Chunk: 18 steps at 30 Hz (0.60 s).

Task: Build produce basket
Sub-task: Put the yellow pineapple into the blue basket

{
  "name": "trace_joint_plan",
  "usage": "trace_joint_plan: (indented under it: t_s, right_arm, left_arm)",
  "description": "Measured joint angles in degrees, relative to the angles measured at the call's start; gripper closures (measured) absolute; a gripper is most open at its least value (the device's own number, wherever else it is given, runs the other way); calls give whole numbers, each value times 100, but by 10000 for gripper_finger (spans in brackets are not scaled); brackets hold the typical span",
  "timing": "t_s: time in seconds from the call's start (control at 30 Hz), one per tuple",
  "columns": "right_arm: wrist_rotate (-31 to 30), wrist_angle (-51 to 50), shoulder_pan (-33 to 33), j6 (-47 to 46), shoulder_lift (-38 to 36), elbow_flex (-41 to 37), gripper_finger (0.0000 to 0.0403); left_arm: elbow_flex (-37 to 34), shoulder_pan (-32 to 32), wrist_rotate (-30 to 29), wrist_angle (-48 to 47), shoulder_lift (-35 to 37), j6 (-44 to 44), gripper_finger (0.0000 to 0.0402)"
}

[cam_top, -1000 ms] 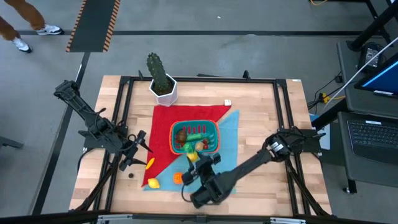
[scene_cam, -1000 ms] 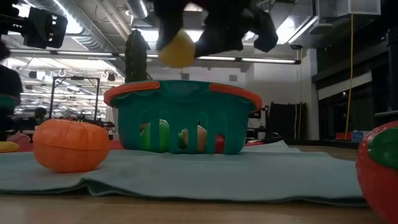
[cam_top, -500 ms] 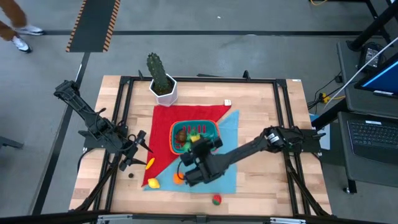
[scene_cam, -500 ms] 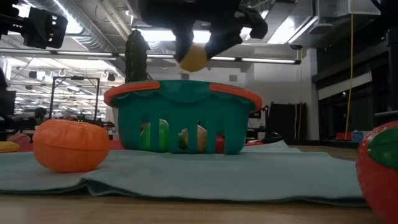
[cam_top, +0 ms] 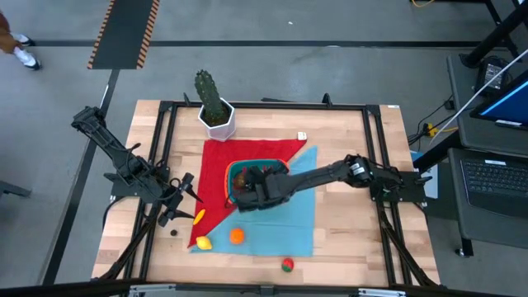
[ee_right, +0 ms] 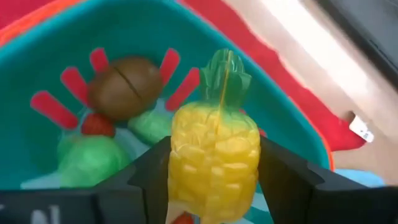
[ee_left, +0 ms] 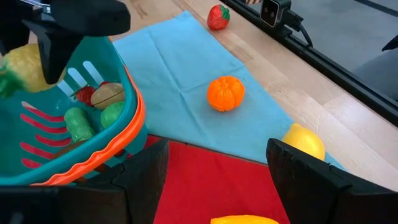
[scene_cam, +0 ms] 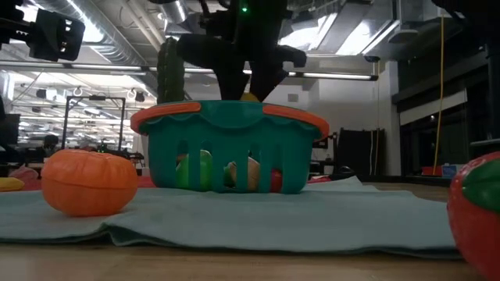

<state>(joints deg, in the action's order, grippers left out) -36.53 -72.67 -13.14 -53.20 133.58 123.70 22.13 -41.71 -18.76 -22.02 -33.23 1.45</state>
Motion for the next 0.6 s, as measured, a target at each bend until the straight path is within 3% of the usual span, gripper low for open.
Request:
trace_joint_plan:
  t_s: [0.2, 0.6]
  right_arm:
    - [987, 53, 316, 466, -24, 0, 203]
    - [1014, 59, 430, 723, -24, 0, 151]
  left_arm:
    - [0, 1, -2, 0, 0, 2, 138]
    - [0, 2, -2, -2, -2, -7, 138]
